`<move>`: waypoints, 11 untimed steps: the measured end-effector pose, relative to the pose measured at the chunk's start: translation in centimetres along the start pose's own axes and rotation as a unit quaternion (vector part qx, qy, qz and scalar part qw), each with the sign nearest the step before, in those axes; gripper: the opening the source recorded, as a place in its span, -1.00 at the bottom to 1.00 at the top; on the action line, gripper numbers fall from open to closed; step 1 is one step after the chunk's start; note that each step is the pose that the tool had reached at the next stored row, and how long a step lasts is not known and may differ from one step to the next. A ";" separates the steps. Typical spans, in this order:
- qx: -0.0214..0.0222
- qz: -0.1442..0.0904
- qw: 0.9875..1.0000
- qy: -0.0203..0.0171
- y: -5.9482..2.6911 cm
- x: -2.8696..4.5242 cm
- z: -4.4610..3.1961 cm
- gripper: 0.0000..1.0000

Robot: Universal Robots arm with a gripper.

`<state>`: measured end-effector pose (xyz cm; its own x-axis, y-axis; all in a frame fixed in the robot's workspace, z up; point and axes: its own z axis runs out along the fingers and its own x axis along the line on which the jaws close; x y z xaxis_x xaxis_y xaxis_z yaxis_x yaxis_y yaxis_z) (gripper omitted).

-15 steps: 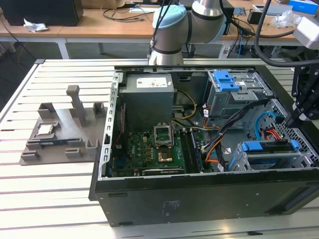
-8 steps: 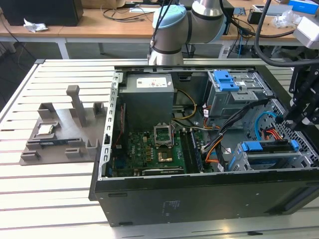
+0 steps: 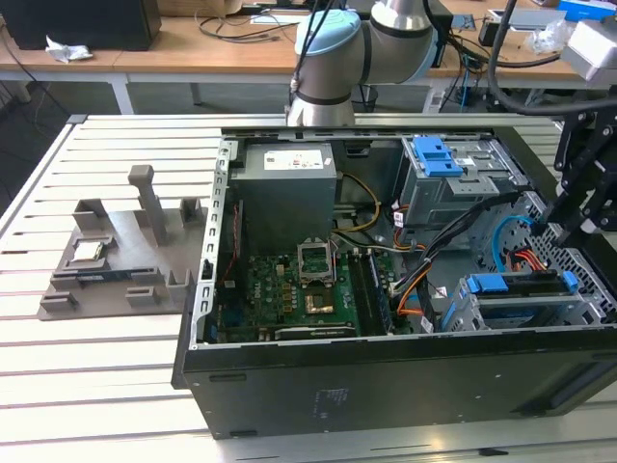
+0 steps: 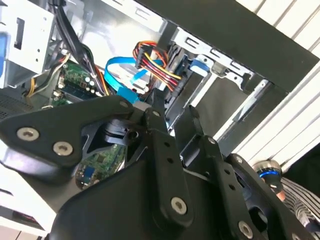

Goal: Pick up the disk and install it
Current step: 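Insert the second disk wire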

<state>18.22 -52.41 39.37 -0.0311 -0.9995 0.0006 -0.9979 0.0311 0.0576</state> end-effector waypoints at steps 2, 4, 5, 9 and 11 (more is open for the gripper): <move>0.000 0.000 1.000 0.000 0.05 -0.05 -0.66 -0.28; 0.000 0.000 1.000 0.000 0.40 -0.09 -0.53 -0.28; 0.000 0.000 1.000 -0.001 0.65 -0.18 -0.23 -0.28; 0.000 -0.002 1.000 -0.001 0.76 -1.19 0.96 -0.28; 0.000 -0.003 1.000 -0.001 0.71 -1.19 1.66 -0.28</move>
<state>17.45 -51.19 37.75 -0.0261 -0.9997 -0.0009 -0.9980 0.0260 0.0581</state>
